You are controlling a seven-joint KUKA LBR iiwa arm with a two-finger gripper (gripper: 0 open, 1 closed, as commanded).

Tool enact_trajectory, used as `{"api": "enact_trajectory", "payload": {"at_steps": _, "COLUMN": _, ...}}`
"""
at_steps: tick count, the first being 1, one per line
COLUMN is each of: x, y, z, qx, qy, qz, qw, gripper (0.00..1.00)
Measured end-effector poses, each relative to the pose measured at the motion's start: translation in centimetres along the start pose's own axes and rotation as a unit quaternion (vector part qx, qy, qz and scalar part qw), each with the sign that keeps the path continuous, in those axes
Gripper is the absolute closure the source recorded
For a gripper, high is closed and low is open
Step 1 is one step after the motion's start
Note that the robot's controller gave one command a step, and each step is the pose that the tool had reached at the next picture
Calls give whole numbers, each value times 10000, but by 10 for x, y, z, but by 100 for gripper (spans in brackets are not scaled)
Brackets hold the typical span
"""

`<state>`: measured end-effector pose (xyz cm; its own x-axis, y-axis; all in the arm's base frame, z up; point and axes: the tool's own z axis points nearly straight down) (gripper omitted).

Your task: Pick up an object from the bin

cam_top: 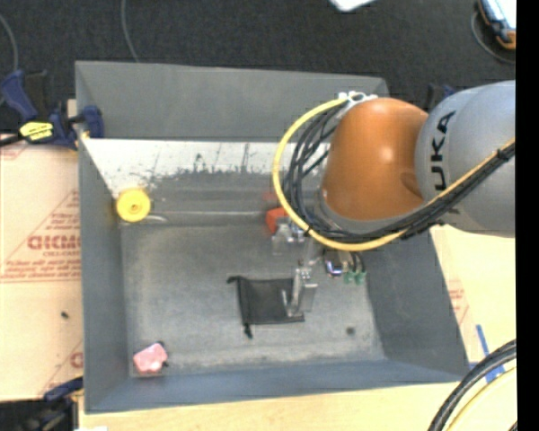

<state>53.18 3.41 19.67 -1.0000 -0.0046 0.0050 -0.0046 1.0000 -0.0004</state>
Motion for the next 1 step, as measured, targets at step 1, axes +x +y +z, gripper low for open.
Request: {"api": "enact_trajectory", "payload": {"at_steps": 1, "x": -1, "y": 0, "z": -5, "qx": -6, "qy": -42, "qz": 4, "qw": 10000, "gripper": 0}}
